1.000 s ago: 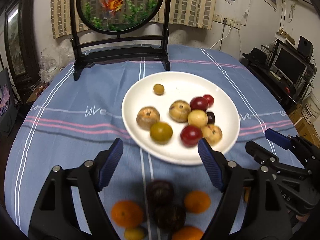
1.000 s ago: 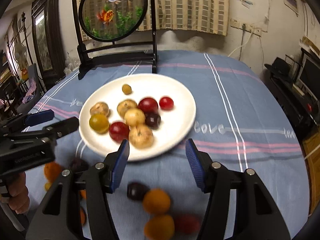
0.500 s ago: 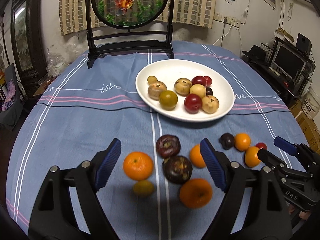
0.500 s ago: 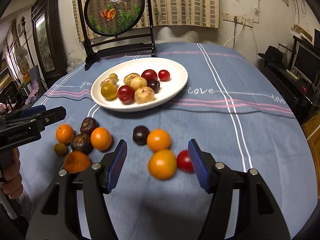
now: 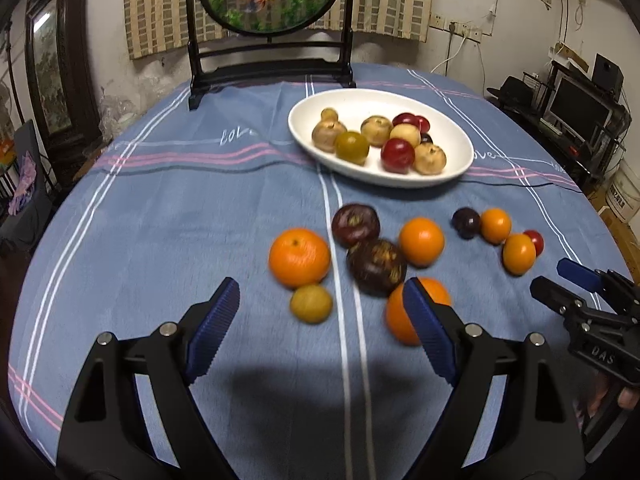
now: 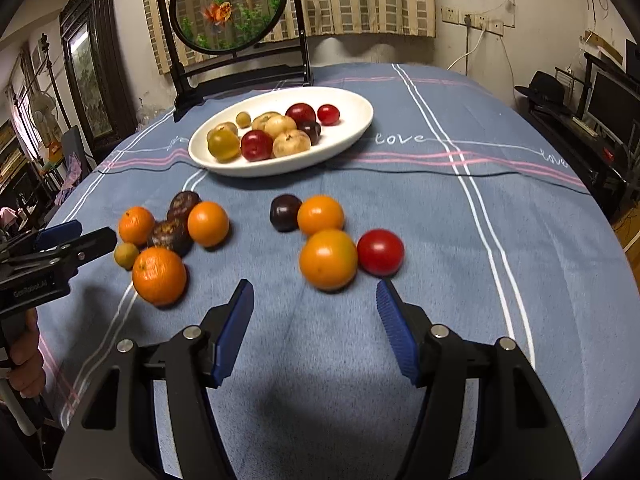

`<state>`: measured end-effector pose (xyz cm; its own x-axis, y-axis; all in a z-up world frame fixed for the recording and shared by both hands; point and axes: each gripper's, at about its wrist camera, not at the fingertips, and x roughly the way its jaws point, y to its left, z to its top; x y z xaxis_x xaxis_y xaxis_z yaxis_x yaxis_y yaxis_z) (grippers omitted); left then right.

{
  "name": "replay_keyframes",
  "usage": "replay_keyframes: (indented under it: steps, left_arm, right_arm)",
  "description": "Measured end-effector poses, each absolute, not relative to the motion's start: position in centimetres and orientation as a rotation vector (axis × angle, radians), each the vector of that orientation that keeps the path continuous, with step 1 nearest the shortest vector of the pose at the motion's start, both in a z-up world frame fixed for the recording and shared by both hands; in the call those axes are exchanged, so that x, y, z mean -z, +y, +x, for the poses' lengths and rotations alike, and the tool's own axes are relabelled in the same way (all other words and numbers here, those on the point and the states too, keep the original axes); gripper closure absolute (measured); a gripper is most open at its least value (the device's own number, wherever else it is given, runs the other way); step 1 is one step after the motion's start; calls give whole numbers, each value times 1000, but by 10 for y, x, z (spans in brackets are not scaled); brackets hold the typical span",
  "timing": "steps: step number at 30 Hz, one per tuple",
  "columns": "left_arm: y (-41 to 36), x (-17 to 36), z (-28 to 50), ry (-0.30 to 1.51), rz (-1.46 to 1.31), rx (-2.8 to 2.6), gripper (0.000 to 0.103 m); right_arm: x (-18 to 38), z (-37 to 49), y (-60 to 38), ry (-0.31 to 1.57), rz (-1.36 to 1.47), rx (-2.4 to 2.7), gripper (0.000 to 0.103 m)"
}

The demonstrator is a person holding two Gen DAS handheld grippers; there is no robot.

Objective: Organize fruits
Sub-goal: 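Grasp the small olive fruit with the left gripper while the right grasps an orange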

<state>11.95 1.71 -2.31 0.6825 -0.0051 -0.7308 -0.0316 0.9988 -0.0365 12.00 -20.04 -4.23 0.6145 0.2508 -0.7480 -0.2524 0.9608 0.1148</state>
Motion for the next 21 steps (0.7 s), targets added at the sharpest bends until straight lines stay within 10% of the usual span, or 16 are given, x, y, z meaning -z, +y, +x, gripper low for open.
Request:
replay_keyframes:
  steps: [21]
  left_arm:
    - [28, 64, 129, 945, -47, -13, 19]
  right_arm:
    - [52, 115, -198, 882, 21, -334, 39]
